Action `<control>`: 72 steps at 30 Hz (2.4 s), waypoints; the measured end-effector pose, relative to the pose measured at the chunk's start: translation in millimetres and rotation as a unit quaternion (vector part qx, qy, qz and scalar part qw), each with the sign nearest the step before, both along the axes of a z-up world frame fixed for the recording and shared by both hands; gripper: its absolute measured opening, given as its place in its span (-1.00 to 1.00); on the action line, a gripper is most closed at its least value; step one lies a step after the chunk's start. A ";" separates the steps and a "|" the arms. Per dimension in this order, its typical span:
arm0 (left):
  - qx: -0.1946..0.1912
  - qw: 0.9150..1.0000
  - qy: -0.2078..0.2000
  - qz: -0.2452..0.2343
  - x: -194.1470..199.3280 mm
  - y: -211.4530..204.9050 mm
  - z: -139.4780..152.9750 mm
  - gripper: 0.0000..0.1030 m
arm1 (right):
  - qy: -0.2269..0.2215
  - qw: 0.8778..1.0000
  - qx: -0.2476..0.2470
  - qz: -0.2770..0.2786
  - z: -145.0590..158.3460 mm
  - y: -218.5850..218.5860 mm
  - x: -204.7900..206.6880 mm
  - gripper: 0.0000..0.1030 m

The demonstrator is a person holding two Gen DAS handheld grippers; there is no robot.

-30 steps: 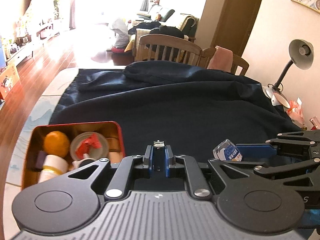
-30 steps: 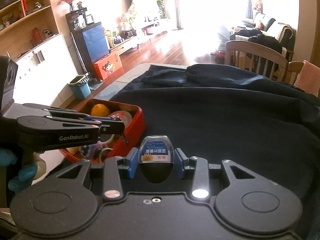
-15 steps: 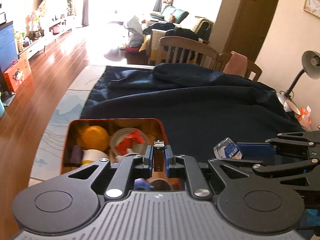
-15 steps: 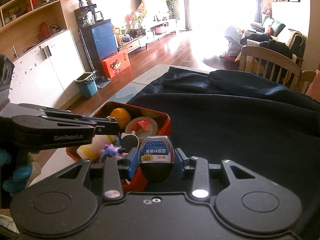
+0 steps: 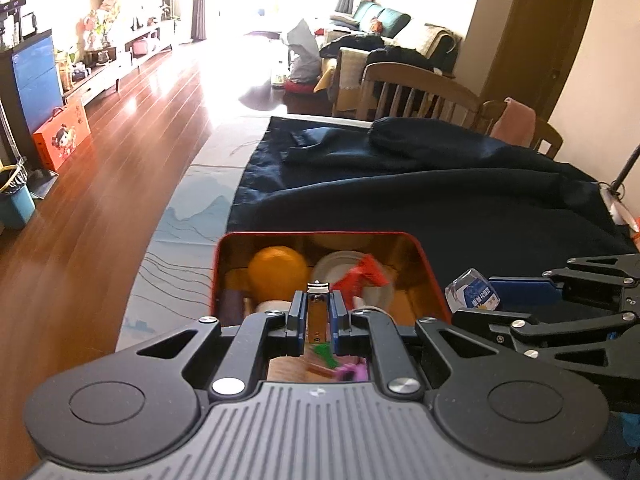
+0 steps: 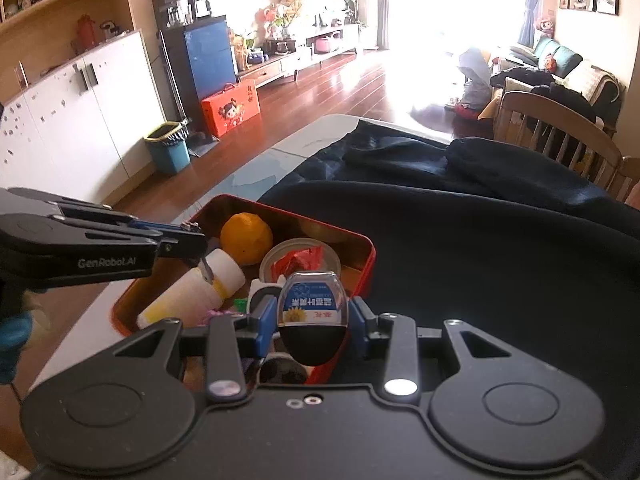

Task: Organize rigid objects
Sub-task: 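Carry the white strip over the tin with the left tool while the right tool carries the bottle there, then open both tools to release the strip and bottle into the tin, then withdraw both open tools up from the filled tin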

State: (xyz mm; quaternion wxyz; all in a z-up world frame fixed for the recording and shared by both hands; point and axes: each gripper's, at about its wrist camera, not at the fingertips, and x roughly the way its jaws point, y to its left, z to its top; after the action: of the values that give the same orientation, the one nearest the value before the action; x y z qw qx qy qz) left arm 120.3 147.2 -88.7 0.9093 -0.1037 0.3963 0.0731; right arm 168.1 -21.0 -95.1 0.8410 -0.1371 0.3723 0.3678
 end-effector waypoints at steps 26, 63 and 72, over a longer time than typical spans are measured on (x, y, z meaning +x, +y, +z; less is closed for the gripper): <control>-0.029 0.997 0.053 -0.043 43.7 12.0 -46.2 -0.78 | 0.013 0.998 -0.050 0.030 -38.5 48.4 19.9 -0.27; 0.019 0.999 0.017 -0.028 -18.3 -8.5 -10.9 -0.77 | 0.003 0.999 0.037 -0.008 9.9 -3.1 -39.9 0.23; 0.023 0.999 0.005 -0.025 -41.7 -7.7 -0.9 -0.77 | -0.008 0.998 0.058 -0.021 17.3 -16.0 -57.7 0.43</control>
State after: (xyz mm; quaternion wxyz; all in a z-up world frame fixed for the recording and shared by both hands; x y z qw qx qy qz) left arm 78.6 139.6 -89.6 0.9111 -0.0725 0.4013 0.0596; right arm 110.4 -37.0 -77.9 0.8580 -0.0831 0.3464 0.3702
